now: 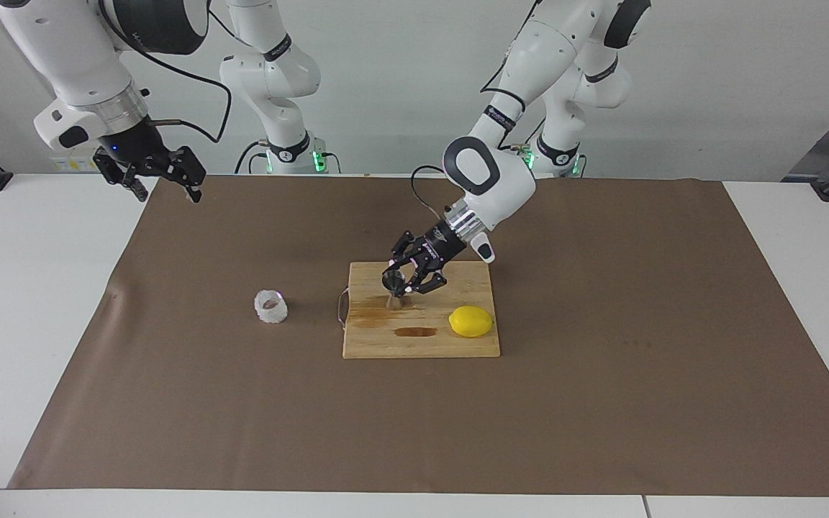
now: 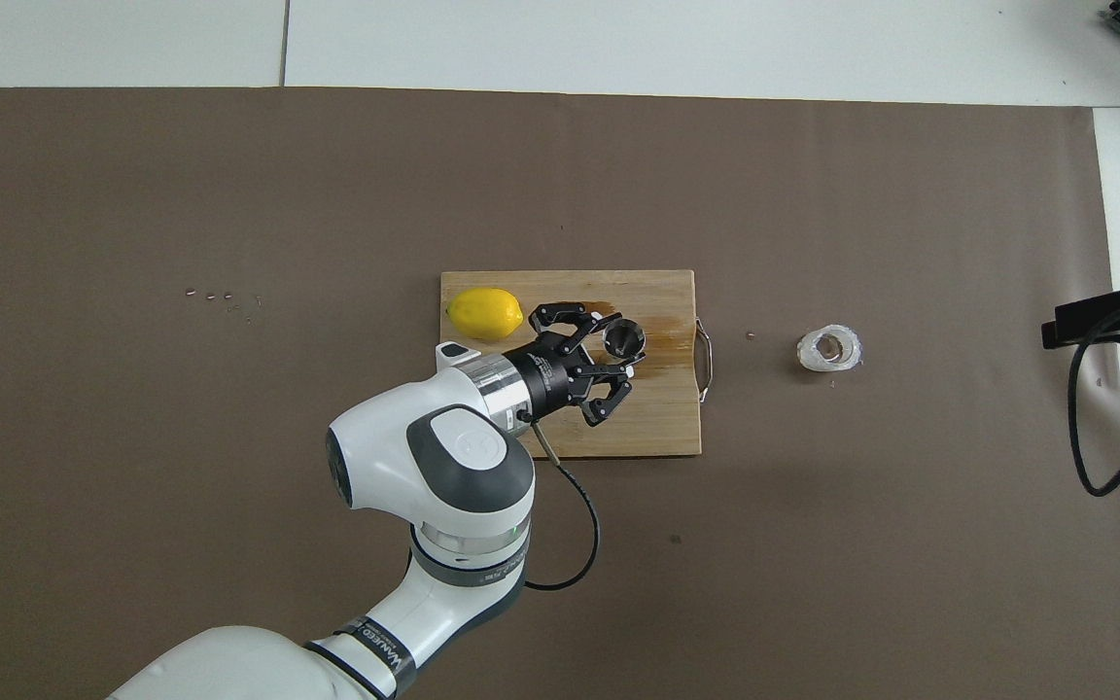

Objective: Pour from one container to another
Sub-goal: 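Lower the dark cup onto the wooden board and open the left gripper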

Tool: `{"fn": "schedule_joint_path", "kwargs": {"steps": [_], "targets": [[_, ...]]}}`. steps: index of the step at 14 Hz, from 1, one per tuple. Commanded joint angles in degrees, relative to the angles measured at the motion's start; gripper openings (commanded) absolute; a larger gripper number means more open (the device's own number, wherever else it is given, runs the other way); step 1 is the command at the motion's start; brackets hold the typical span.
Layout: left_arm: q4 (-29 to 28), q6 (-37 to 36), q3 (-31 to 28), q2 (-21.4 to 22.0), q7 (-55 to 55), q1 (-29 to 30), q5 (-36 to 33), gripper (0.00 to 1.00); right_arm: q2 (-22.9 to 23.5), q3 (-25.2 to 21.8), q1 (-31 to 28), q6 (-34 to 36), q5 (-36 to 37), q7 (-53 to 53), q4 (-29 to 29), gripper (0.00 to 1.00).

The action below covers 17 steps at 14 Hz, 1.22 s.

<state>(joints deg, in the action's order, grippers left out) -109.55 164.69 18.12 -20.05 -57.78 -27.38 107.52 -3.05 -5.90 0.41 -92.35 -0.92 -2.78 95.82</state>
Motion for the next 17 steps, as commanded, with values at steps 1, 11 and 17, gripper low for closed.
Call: {"fn": "schedule_joint_path", "kwargs": {"steps": [1, 11, 17], "targets": [[0.5, -0.1, -0.5, -0.2, 0.9, -0.6, 0.2, 0.46, 0.2, 0.4, -0.2, 0.1, 0.1, 0.8, -0.3, 1.0], [0.5, -0.2, -0.5, -0.1, 1.0, -0.3, -0.2, 0.78, -0.9, 0.5, -0.6, -0.5, 0.1, -6.7, 1.8, 1.0], [0.7, 0.7, -0.5, -0.1, 1.1, -0.7, -0.1, 1.0, -2.0, 0.2, -1.5, -0.2, 0.1, -21.4, 3.8, 1.0]]}}
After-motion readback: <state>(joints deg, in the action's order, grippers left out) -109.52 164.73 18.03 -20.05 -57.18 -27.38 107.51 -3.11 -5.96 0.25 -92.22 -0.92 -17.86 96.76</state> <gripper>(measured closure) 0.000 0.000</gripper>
